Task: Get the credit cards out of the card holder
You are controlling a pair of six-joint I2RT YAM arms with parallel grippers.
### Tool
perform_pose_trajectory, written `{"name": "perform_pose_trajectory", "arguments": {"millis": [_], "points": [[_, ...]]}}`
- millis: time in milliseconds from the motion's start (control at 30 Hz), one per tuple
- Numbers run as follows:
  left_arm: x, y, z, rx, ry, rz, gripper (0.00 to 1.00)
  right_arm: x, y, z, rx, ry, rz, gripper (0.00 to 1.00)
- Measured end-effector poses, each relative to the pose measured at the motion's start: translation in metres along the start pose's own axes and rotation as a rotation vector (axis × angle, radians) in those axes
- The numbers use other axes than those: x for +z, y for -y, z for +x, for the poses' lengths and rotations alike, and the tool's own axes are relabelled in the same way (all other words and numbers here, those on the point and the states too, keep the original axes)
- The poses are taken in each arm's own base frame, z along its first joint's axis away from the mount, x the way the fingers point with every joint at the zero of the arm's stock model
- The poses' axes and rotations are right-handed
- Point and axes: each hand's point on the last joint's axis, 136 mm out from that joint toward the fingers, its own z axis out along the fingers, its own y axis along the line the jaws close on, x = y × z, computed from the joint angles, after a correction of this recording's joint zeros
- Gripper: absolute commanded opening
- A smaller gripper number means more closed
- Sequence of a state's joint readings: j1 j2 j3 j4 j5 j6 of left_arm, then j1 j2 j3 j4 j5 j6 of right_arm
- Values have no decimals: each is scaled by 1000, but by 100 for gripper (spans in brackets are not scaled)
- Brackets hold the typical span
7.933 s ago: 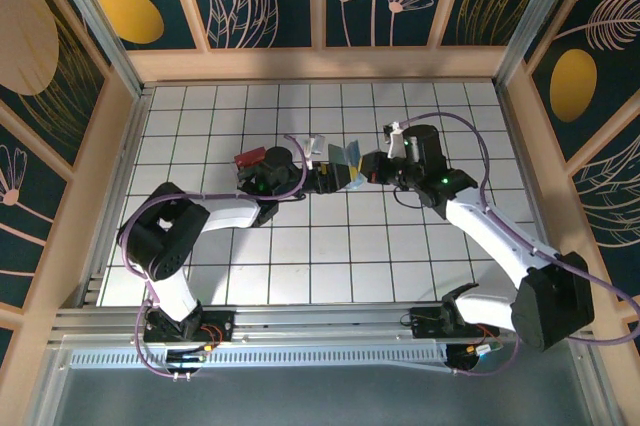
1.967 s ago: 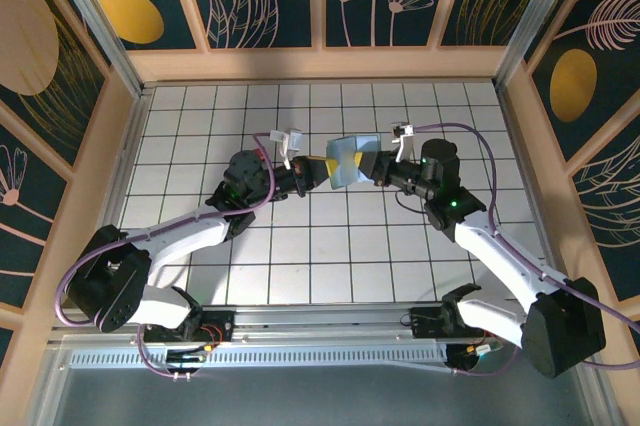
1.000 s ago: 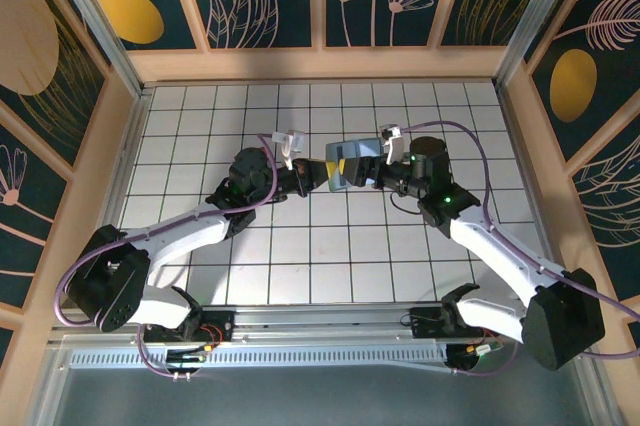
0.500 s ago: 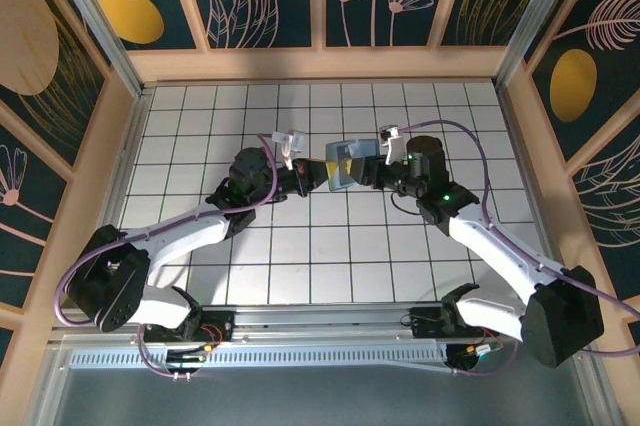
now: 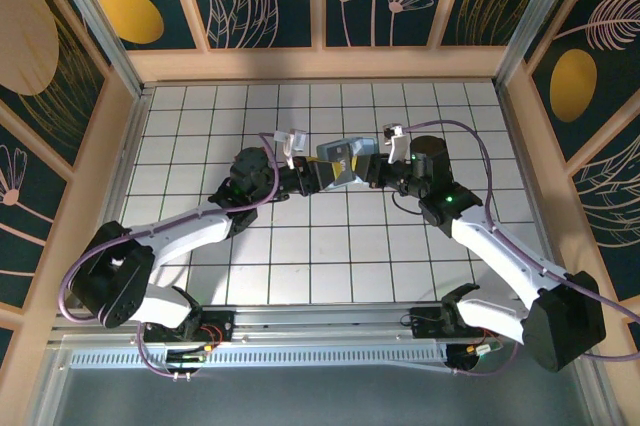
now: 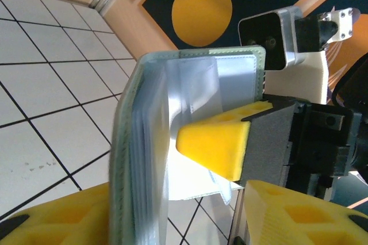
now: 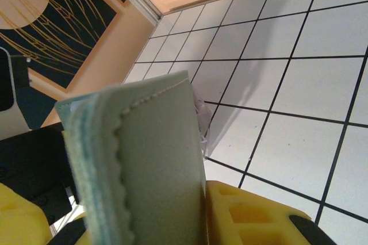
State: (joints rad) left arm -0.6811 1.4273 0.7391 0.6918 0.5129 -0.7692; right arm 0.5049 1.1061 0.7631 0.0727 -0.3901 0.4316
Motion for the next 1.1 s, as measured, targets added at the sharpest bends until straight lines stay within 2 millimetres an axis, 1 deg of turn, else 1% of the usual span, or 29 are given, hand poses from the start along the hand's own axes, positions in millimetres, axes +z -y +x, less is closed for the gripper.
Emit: {"name": "perform_pose_trajectory", "arguments": {"millis": [67,133,167,233,300,333,400,467,533,600,667,767,900,933,1033,1100], "points": [[1,-3,1,-5,-3,-5,50,0,-1,0,0,-1,-5,21],[3,-7,2,-12,-6,-20,40,0,-1,0,3,-1,-6,22],[4,-9,2,-16,-4,-29,37,0,-1,0,4,-2,-7,22],[4,-15,3,-20,-4,-51,25,0,-1,0,5,-2,-7,24],[5,-21,4,-26,-4,-74,13,0,-1,0,13,-3,-6,28],[6,-22,6,-29,-8,-79,8,0,0,0,17,-2,-5,31],[6,-28,8,-33,-15,-97,0,0,3,1,23,-3,7,40],[7,-32,11,-36,-22,-113,0,-1,9,1,31,-1,35,43],[7,-35,13,-40,-27,-122,0,-3,22,1,46,4,91,45],[7,-35,14,-41,-30,-124,0,-7,42,3,69,4,178,46],[8,-34,18,-41,-41,-124,0,-11,57,6,94,-4,245,46],[11,-37,28,-47,-72,-135,0,-16,69,17,131,-39,301,48],[16,-44,40,-61,-103,-148,0,-22,83,27,177,-73,356,55],[17,-47,43,-66,-109,-156,0,-25,89,27,183,-68,388,56],[14,-73,49,-108,-116,-244,0,-46,128,22,226,-24,559,62],[12,-88,53,-137,-118,-297,0,-55,140,23,235,-15,622,64]]}}
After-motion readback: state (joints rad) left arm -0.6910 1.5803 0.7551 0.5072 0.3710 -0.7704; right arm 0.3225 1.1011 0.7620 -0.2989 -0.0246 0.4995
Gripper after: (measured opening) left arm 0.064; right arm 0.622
